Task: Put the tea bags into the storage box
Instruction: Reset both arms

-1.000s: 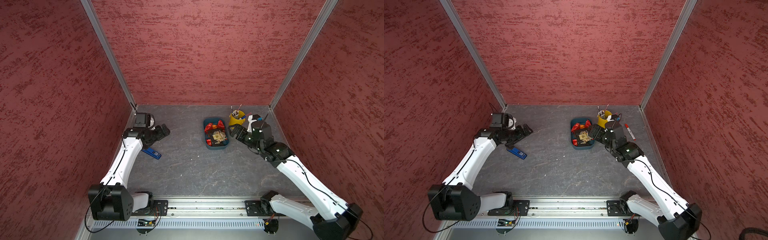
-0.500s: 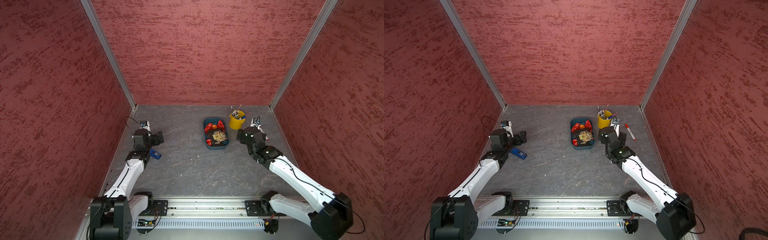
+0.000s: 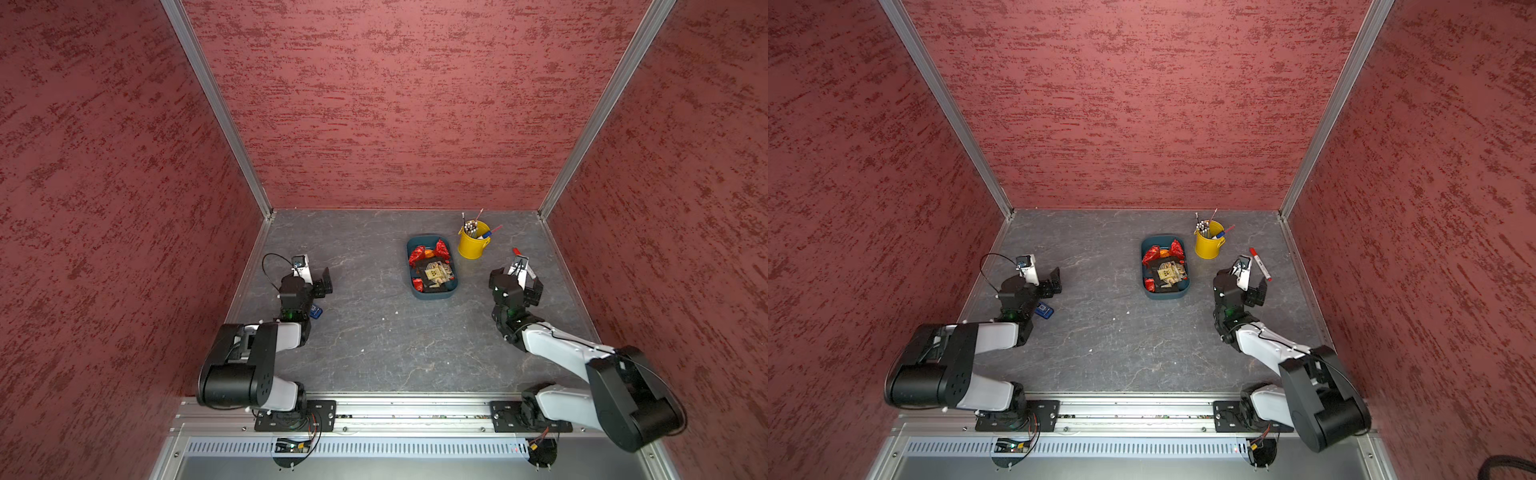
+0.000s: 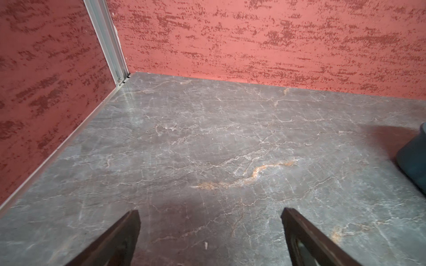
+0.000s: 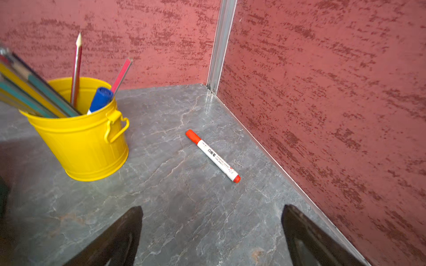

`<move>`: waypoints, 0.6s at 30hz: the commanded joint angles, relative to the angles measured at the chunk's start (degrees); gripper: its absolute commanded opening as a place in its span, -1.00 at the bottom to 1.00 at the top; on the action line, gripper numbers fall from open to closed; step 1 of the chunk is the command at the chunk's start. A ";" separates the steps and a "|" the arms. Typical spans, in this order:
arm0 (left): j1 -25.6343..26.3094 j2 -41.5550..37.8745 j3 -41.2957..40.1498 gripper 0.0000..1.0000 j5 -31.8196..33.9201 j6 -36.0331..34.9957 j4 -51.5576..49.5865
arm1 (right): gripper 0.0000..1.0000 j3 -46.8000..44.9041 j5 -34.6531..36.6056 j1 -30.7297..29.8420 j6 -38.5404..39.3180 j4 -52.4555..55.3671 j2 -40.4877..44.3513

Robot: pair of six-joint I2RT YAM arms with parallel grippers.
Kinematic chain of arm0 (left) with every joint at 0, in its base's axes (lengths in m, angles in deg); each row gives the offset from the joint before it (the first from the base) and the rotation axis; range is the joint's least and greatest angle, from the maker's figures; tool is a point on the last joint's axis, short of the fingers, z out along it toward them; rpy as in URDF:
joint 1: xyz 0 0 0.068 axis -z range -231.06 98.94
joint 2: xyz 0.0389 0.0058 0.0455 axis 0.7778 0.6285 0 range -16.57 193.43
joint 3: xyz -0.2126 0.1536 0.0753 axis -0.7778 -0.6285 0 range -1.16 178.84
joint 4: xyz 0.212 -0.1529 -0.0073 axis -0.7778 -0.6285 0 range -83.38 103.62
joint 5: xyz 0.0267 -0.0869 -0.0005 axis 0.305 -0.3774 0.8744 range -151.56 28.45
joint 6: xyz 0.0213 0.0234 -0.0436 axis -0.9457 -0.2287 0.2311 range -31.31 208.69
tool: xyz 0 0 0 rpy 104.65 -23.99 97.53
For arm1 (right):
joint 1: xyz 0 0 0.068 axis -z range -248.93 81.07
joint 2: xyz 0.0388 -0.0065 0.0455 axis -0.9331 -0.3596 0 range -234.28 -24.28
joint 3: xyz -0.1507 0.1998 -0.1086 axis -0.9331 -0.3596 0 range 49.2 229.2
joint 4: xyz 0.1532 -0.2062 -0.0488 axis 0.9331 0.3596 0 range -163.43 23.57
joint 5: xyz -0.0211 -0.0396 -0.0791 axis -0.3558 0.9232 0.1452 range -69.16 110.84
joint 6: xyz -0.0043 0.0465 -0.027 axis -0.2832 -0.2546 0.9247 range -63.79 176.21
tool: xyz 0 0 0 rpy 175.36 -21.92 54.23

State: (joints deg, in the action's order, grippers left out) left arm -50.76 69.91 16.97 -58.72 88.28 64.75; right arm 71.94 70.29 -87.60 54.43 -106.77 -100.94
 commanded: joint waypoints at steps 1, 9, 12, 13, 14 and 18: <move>1.34 1.25 -1.05 1.00 1.72 -2.11 8.74 | 0.97 -1.82 2.45 0.44 11.89 -29.69 -7.82; 1.46 2.11 0.77 1.00 2.72 -2.28 6.90 | 0.97 -6.86 -7.27 2.94 9.34 -38.95 -12.40; 1.41 2.00 0.77 0.99 2.80 -2.21 6.68 | 0.96 -8.00 -19.28 8.31 4.35 -32.57 -8.32; 1.42 1.89 0.78 0.99 2.80 -2.11 6.55 | 0.96 -7.22 -23.60 10.25 3.06 -29.33 -7.41; 1.39 2.07 0.77 0.99 2.80 -2.22 6.81 | 0.97 -6.05 -26.93 11.63 2.36 -26.56 -7.22; 1.43 1.96 0.77 1.00 2.86 -2.14 6.68 | 0.96 -4.16 -35.81 13.09 4.69 -30.43 -14.54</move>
State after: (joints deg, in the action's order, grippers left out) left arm -49.39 71.99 16.91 -56.52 86.69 70.24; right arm 67.37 45.38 -74.73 59.39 -135.06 -110.87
